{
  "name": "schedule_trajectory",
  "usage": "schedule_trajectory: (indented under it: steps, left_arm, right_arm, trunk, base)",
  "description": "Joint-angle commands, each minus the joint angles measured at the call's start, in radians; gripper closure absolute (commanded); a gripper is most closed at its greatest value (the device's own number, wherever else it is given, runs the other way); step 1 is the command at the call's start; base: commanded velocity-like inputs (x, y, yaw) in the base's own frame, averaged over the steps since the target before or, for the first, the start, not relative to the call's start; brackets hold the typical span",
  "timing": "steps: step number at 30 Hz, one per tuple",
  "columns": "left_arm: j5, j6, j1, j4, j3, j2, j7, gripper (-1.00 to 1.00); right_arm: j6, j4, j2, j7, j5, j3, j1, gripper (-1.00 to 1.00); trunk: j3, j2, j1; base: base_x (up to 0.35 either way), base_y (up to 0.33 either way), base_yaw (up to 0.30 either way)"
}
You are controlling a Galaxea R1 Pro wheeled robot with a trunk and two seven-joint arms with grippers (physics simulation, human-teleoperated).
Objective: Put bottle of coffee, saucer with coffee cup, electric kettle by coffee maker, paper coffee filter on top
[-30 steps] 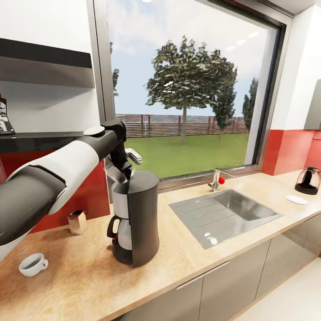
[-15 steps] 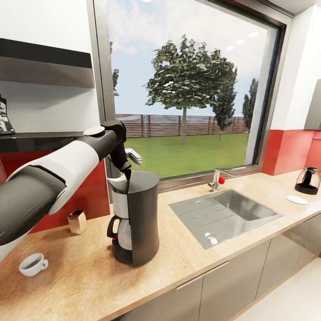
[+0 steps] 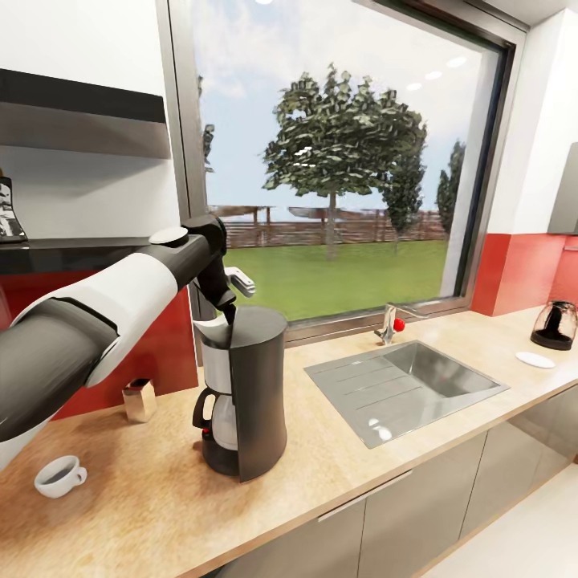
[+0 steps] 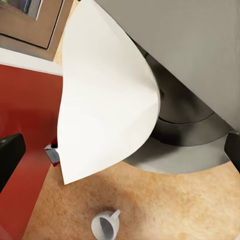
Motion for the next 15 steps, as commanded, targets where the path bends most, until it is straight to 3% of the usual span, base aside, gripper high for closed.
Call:
schedule_trajectory:
  steps: [1, 10, 15]
  left_arm:
    - [-0.011, 0.009, 0.0, -0.002, 0.002, 0.0, -0.009, -1.0]
    - [-0.012, 0.009, 0.0, -0.002, 0.001, 0.003, -0.009, -1.0]
    - [-0.012, 0.009, 0.0, -0.001, 0.001, 0.005, -0.009, -1.0]
  right_arm:
    - [-0.003, 0.001, 0.0, -0.001, 0.001, 0.0, 0.0, -1.0]
    - [-0.003, 0.001, 0.0, -0.001, 0.001, 0.0, 0.0, -1.0]
    - [-0.003, 0.001, 0.0, -0.001, 0.001, 0.0, 0.0, -1.0]
  trunk:
    - [-0.001, -0.001, 0.0]
    - [-0.001, -0.001, 0.0]
    - [-0.001, -0.001, 0.0]
  base:
    - [-0.108, 0.0, 0.0]
    - [-0.287, 0.048, 0.0]
    - [-0.043, 0.011, 0.0]
